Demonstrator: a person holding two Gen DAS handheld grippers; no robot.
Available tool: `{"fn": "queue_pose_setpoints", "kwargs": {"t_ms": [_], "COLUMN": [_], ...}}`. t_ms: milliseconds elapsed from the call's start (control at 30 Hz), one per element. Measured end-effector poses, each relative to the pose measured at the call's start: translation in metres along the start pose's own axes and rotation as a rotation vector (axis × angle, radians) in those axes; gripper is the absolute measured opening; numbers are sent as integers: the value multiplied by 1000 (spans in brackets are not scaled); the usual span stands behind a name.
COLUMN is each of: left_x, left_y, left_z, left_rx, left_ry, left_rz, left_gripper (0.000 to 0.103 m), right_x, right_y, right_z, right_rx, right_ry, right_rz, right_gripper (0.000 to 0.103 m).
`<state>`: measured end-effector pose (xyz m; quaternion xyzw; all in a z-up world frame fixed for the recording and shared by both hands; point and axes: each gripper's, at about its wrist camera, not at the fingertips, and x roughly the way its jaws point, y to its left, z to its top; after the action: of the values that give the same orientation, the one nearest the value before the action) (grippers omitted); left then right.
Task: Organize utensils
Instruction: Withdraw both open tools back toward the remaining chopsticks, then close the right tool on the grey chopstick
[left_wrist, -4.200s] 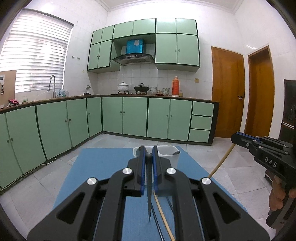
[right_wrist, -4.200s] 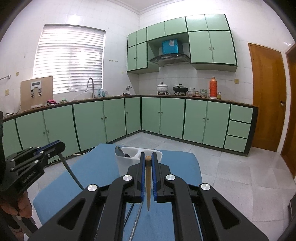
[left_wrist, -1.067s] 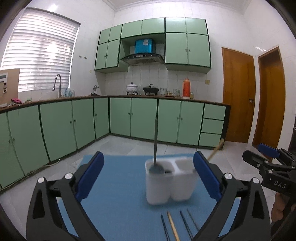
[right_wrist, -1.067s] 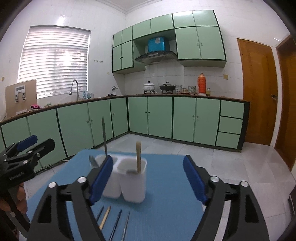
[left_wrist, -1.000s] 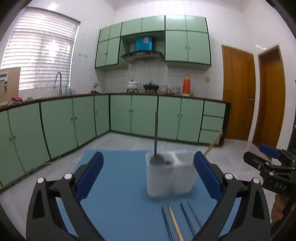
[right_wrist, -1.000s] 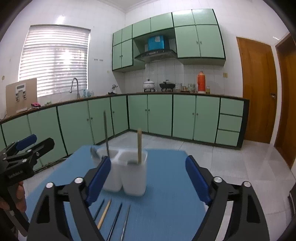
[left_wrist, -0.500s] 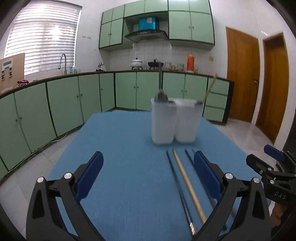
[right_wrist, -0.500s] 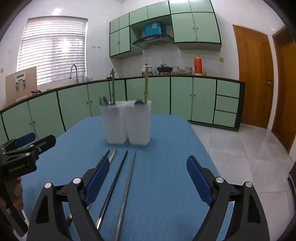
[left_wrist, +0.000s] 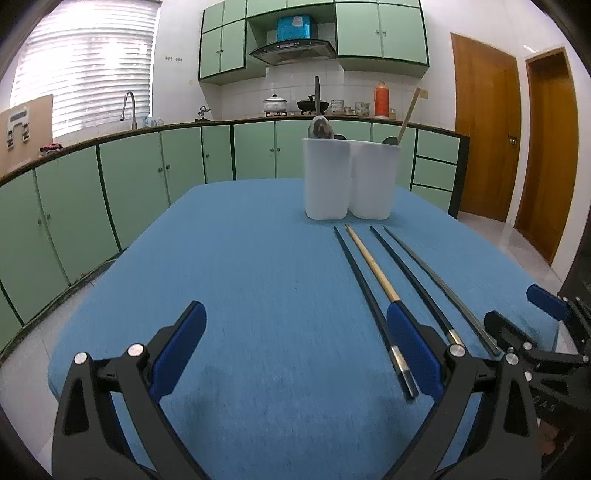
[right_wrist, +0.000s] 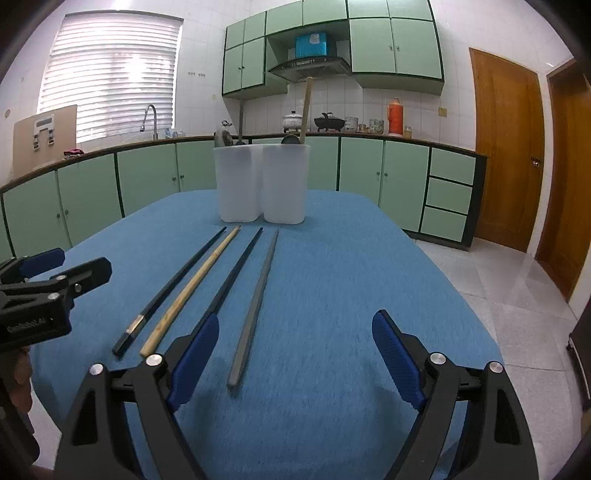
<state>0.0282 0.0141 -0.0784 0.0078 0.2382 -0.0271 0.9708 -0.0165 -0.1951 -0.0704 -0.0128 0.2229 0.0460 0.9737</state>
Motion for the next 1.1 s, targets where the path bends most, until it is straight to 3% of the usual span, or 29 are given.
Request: {"fn": "queue_pose_setpoints", "kwargs": {"t_ms": [233,1100], "left_x": [-10,-17], "left_y": [-3,-14], "left_z": [-10,-17], "left_rx": [-1,-7], "left_ry": [-8,-4], "left_rz": [2,-2], "left_gripper": [95,95], "right_x": [1,4], "right_y": [3,20], "right_z": [-6,-17], "right_rx": [4,-35], "right_ry": [9,-8], "right_rz": [3,29], "right_gripper": [60,9]}}
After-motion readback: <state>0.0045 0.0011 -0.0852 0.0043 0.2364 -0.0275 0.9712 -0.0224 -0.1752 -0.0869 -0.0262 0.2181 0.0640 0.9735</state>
